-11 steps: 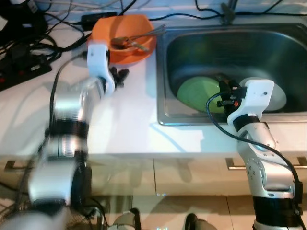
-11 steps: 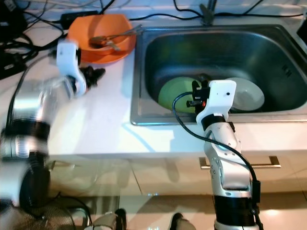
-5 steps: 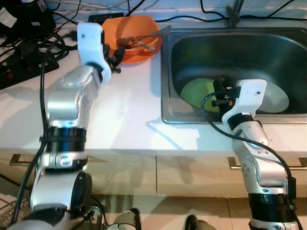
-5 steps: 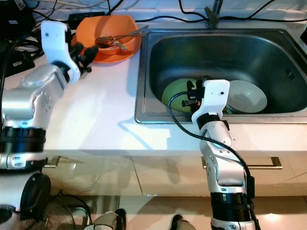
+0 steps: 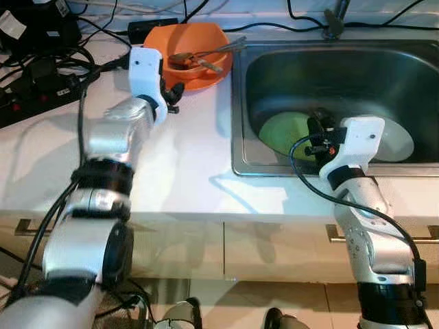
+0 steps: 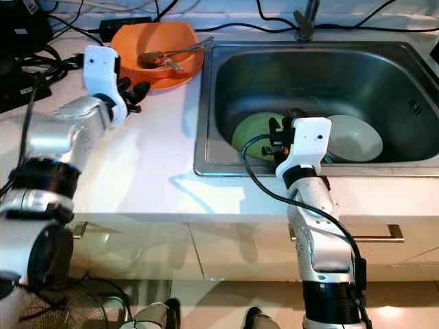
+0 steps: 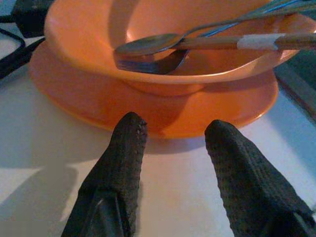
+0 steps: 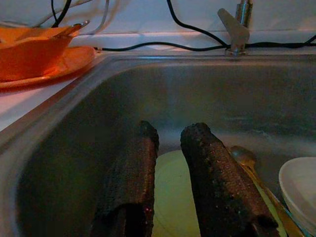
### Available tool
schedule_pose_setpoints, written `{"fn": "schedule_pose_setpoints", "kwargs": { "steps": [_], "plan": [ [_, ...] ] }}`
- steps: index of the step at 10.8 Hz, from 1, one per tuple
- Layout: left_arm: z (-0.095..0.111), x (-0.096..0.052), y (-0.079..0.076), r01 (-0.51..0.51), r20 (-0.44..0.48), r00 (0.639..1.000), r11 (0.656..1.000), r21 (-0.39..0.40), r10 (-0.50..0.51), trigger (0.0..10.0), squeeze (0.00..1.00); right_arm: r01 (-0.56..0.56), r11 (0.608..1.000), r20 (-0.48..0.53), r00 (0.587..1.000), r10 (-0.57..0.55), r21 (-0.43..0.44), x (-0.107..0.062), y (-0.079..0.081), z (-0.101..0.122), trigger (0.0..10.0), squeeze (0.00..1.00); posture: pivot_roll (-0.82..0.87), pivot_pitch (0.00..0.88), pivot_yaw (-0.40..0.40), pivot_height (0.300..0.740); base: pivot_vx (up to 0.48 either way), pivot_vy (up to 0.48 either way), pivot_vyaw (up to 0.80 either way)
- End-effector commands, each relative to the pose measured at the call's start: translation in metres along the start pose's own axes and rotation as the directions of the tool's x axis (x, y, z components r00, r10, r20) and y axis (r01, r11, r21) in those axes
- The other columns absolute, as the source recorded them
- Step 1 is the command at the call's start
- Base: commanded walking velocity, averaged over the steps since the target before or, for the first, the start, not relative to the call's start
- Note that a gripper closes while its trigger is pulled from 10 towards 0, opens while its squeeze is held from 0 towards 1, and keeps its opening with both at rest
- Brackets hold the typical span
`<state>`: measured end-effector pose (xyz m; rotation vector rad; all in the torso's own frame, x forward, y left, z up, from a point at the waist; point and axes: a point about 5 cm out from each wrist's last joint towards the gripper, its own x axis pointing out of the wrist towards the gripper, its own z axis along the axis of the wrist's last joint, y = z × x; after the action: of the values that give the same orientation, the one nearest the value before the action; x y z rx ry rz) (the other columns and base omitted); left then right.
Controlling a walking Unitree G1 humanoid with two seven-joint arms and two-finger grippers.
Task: Kitchen organization
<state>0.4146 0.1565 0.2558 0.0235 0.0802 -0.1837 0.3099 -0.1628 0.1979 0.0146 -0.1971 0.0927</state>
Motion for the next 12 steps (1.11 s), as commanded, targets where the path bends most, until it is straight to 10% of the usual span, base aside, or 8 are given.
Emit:
{"fn": "schedule_pose_setpoints", "kwargs": {
  "steps": [1,12],
  "plan": [
    [0.001,0.004,-0.001,-0.006,0.008,1.000,1.000,0.008,0.006,10.0,0.00,0.009,1.000,-0.017,1.000,-0.009,0.011,-0.005,-0.001,-0.003,10.0,0.00,0.13,0.210,0.057,0.740,0.000,0.000,0.00],
    [0.011,0.015,-0.004,-0.043,-0.010,0.999,0.999,0.032,0.044,10.0,0.00,0.056,0.998,-0.042,0.998,-0.055,0.008,-0.024,-0.004,-0.003,10.0,0.00,0.06,0.248,0.088,0.740,0.000,0.000,0.00]
  ]
}}
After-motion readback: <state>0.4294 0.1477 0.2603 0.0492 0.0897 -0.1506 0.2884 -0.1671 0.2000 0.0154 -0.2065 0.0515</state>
